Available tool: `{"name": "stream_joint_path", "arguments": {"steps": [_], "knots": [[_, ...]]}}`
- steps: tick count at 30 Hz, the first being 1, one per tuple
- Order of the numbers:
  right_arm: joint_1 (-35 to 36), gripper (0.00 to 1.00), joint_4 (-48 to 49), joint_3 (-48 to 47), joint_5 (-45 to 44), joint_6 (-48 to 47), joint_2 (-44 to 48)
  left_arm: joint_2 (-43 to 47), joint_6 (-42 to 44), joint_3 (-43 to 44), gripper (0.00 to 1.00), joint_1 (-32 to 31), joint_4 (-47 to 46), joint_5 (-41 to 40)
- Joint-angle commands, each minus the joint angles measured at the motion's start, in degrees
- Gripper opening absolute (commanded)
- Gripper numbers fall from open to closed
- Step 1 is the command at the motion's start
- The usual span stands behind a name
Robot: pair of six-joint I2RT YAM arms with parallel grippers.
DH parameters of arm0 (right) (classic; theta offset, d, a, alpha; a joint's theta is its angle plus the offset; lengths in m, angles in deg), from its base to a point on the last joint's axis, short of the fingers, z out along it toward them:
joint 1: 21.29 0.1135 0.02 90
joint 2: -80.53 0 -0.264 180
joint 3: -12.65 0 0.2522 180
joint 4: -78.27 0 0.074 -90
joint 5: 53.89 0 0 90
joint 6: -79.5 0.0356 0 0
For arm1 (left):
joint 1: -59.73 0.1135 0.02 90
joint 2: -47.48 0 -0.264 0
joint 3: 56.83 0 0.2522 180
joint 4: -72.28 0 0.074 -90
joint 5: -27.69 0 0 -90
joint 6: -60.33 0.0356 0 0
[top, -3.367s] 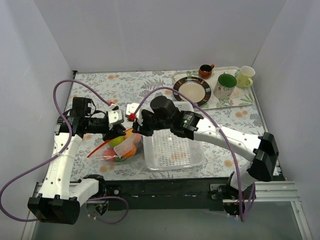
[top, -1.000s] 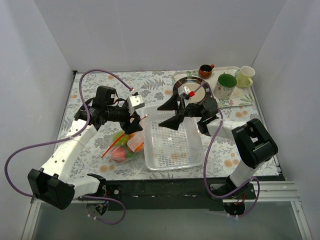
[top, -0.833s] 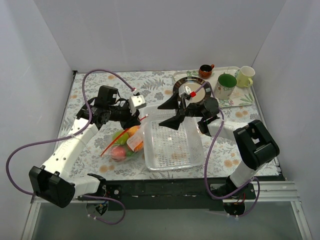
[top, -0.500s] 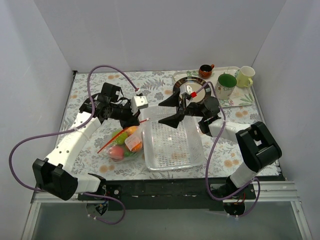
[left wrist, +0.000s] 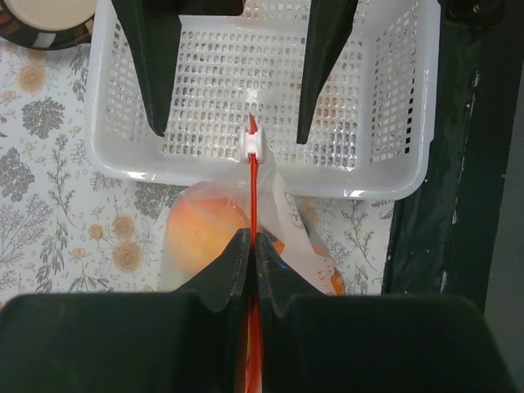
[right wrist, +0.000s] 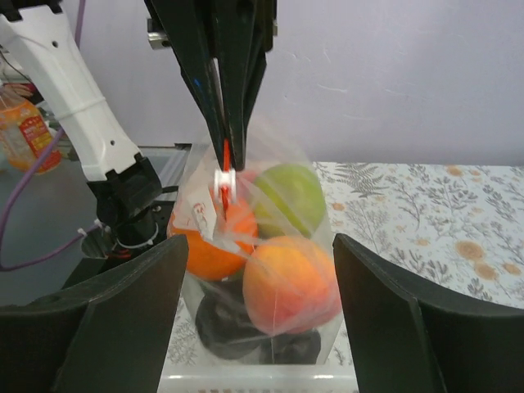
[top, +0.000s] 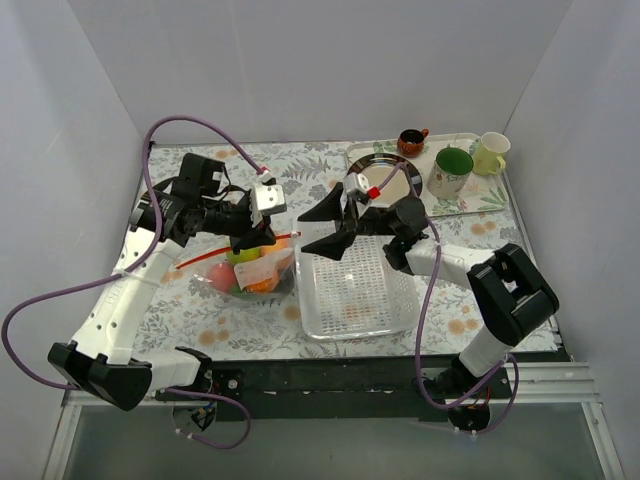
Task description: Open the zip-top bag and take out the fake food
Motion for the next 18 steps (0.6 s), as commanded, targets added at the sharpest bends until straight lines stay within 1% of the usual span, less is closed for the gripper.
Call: {"name": "stream_joint_path", "arguments": {"steps": [1, 3, 7, 11, 12, 13, 14, 17, 18], "knots": [[2.1, 0.79, 6.3, -3.3, -1.6, 2.2, -0.4, 1.9, 1.0, -0.1, 0.00, -0.2, 1.2, 1.8], [3.3, 0.80, 6.4, -3.1, -2.3, 2.2, -0.6, 2.3, 1.3, -0.6, 0.00, -0.2, 1.1, 1.7], [4.9, 0.81, 6.5, -3.4, -2.7, 2.3, -1.6, 2.7, 1.8, -1.0, 0.00, -0.2, 1.4, 1.1], [6.2, 0.73, 8.3, -4.4, -2.9, 4.6, -4.4, 3.9, 2.1, -1.8, 0.00, -0.2, 1.2, 0.5], [6.3, 0.67, 9.7, -4.6, -3.0, 6.1, -4.9, 4.4, 2.2, -2.1, 0.00, -0.2, 1.1, 0.4], [6.4, 0.64, 10.3, -5.2, -3.1, 6.7, -5.3, 4.6, 2.3, -2.4, 0.00, -0.2, 1.1, 0.2], [6.7, 0.58, 10.9, -5.6, -3.1, 7.3, -6.2, 4.8, 2.3, -2.8, 0.00, -0.2, 1.0, 0.1], [7.0, 0.44, 11.3, -6.9, -3.1, 8.3, -7.3, 5.5, 2.5, -3.4, 0.00, -0.2, 1.0, -0.1], [6.9, 0.33, 11.3, -7.1, -3.2, 8.4, -7.4, 5.6, 2.7, -3.6, 0.00, -0.2, 1.0, -0.2]]}}
